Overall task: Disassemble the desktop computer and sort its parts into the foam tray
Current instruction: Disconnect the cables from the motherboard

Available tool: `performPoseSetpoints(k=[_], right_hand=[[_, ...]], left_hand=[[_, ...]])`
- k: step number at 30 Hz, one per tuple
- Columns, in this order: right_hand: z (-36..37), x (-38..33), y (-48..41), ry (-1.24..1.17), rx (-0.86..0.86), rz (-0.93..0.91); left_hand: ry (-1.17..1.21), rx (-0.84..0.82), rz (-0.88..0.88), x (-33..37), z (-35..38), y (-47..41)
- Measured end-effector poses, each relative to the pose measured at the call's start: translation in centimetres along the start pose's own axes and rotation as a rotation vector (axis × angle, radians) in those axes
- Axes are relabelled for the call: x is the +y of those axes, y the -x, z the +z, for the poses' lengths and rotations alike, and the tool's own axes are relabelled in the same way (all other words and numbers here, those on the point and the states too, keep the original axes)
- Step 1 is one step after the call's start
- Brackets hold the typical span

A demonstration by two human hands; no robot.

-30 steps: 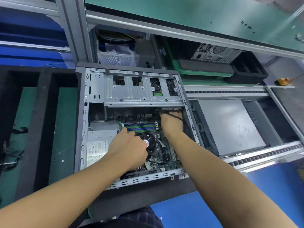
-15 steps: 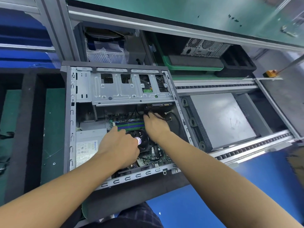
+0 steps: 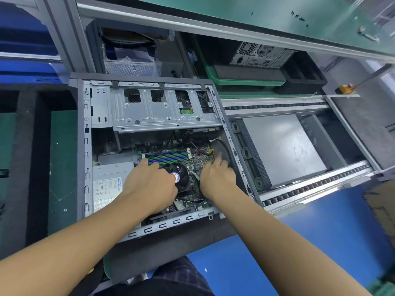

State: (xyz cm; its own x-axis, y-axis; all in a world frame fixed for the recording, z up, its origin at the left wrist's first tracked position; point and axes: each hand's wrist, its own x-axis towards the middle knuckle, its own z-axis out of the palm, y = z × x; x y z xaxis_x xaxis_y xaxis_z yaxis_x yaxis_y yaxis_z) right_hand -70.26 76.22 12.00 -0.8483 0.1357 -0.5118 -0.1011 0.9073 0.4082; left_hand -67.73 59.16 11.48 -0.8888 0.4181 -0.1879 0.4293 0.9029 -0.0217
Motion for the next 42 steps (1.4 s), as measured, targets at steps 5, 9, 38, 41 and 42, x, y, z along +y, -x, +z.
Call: performPoseSetpoints(k=[5,9,38,41,42], right_hand=[[-0.2,0.4,0.0,0.239,-0.019,0.002],[-1.1,1.5,0.3,0.434,-0.267,-0.201],[0.2,3.4,-3.3,-0.876,-0.261,-0.411],[-0.4,3.3,-3.4,-1.079,-0.303,-0.412],[-0.6,3.2,-3.6,-1.102,-0.3,-0.411]], left_hand=[[0.005,0.004,0.006,0.1,-0.4,0.0],[0.032,0.008,0.011,0.1,-0.3,0.1],[0.903,-0.375,0.123,-11.6,-2.7,-4.1],[0.664,-0.356,-0.06,-10.1,-2.3,-4.1],[0.614,-0.322,-0.141,-9.6,-2.1,-4.2]])
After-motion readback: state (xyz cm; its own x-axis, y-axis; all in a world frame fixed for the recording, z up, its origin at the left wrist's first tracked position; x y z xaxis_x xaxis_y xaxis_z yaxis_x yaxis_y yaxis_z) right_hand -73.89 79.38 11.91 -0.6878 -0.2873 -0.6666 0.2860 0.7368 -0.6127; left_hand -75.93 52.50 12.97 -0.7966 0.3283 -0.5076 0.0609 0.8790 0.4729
